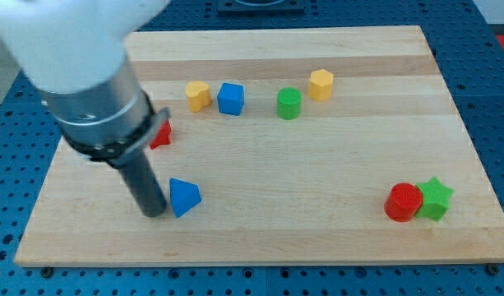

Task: Move the blue triangle diagonal to the red star

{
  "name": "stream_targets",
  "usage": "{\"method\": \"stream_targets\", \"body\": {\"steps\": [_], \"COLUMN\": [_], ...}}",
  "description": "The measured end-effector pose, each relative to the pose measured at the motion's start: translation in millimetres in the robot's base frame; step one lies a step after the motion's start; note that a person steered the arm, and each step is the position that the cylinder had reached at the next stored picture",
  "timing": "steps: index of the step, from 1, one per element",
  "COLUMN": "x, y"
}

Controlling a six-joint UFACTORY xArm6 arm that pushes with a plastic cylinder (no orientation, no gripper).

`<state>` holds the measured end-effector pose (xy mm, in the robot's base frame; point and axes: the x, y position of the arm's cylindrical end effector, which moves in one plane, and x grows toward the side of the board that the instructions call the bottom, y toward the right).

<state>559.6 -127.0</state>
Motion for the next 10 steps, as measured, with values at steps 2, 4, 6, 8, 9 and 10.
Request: {"method": "stream_targets", "body": {"steps": [2, 4, 6, 8, 9, 10], "x": [-9, -65, -68, -22, -7, -11], "y": [81, 11, 56, 79, 91, 62]}}
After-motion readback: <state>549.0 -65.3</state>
